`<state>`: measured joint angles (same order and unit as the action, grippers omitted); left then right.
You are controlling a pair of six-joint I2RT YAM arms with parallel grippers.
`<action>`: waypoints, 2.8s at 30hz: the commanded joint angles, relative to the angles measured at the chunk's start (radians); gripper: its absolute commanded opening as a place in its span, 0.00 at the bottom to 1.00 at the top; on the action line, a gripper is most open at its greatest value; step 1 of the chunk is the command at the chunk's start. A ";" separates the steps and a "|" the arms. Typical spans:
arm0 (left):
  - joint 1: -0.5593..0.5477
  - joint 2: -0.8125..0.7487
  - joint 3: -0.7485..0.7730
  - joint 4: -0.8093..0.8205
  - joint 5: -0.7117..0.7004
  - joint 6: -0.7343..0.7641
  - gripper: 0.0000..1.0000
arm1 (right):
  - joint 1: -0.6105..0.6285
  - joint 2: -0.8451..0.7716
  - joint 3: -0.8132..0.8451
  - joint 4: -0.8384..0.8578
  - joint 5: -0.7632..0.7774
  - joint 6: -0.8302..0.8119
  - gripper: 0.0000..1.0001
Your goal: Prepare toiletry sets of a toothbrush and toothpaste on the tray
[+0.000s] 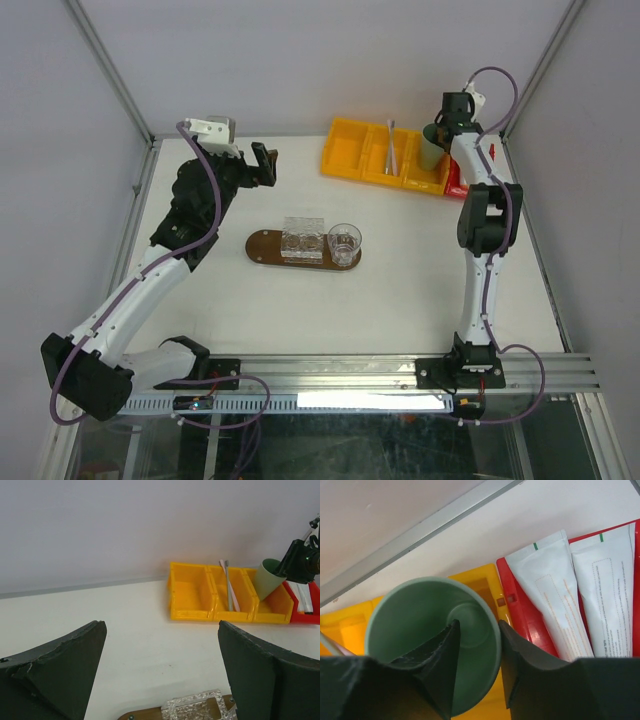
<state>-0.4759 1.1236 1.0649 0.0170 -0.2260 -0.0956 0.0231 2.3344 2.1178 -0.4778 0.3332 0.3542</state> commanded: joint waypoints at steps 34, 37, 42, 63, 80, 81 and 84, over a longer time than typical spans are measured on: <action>0.008 -0.023 0.040 0.006 0.105 -0.068 0.99 | 0.105 -0.661 -0.306 -0.122 -0.158 -0.008 0.03; 0.008 -0.017 0.059 -0.012 0.142 -0.087 0.99 | 0.143 -0.802 -0.445 -0.130 -0.181 -0.014 0.03; 0.008 0.016 0.141 -0.090 0.256 -0.147 0.99 | 0.204 -1.007 -0.648 -0.146 -0.168 -0.075 0.03; -0.399 0.215 0.243 -0.176 0.191 -0.521 0.90 | 0.284 -1.390 -1.015 -0.086 -0.195 -0.239 0.04; -0.547 0.602 0.703 -0.456 -0.085 -0.467 0.52 | 0.375 -1.367 -1.020 -0.085 -0.025 -0.257 0.01; -0.550 0.621 0.725 -0.470 -0.086 -0.465 0.52 | 0.379 -1.369 -1.020 -0.085 -0.014 -0.259 0.01; -0.557 0.661 0.761 -0.492 -0.085 -0.458 0.47 | 0.397 -1.370 -1.019 -0.085 0.025 -0.263 0.02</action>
<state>-1.0157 1.7580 1.7496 -0.4286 -0.2840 -0.5819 0.3992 0.9752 1.0824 -0.6258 0.2760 0.1104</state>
